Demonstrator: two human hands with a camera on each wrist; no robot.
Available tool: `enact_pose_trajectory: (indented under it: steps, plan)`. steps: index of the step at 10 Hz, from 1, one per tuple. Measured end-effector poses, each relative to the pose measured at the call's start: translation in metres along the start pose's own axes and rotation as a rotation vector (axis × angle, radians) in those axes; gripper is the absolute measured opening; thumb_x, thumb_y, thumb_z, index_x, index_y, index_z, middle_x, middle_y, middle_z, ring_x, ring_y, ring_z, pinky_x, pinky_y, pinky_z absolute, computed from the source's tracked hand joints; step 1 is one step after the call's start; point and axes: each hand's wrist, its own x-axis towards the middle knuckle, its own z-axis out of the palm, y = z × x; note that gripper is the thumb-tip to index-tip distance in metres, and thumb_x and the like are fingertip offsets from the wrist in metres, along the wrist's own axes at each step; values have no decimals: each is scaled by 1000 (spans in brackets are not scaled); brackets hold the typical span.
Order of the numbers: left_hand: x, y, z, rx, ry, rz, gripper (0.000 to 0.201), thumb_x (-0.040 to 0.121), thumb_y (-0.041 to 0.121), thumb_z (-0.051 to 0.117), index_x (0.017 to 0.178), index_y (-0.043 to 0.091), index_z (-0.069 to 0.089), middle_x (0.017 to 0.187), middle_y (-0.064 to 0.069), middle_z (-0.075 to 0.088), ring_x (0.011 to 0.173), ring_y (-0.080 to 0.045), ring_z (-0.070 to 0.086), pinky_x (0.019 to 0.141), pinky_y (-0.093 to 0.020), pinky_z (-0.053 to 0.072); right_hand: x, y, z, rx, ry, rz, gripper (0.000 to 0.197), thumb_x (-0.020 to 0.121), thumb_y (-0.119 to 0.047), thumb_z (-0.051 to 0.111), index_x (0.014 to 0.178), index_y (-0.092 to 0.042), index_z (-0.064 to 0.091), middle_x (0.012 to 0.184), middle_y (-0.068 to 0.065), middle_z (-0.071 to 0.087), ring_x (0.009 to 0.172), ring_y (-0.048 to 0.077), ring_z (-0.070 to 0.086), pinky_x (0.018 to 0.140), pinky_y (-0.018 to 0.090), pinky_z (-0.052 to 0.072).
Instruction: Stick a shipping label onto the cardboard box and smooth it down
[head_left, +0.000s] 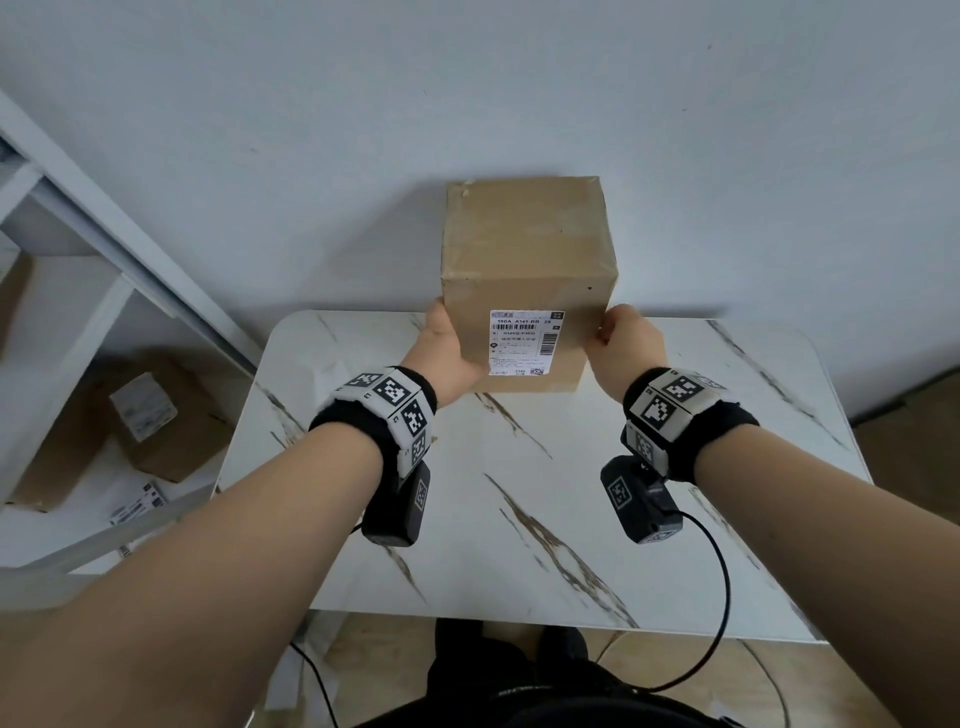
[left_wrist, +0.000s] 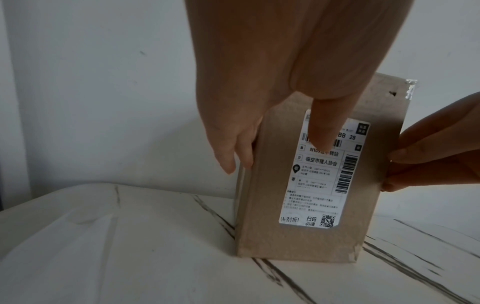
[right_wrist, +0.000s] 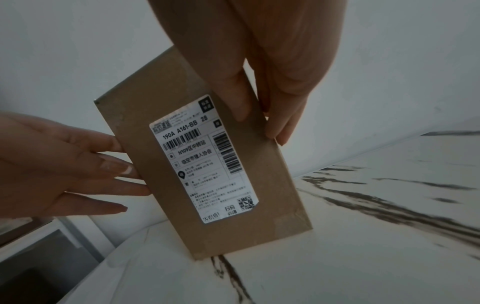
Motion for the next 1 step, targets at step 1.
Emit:
enact_pose_trajectory:
  steps: [1]
  plan:
    - [-6, 1, 0, -49, 18, 19, 77, 85, 11, 64, 145, 12, 17, 137, -7, 51, 110, -11, 50, 91, -17, 34, -3, 3, 2, 43, 16, 38, 34, 91, -12, 45, 122, 2, 50, 118, 19, 64, 113, 34, 55, 77, 28, 37]
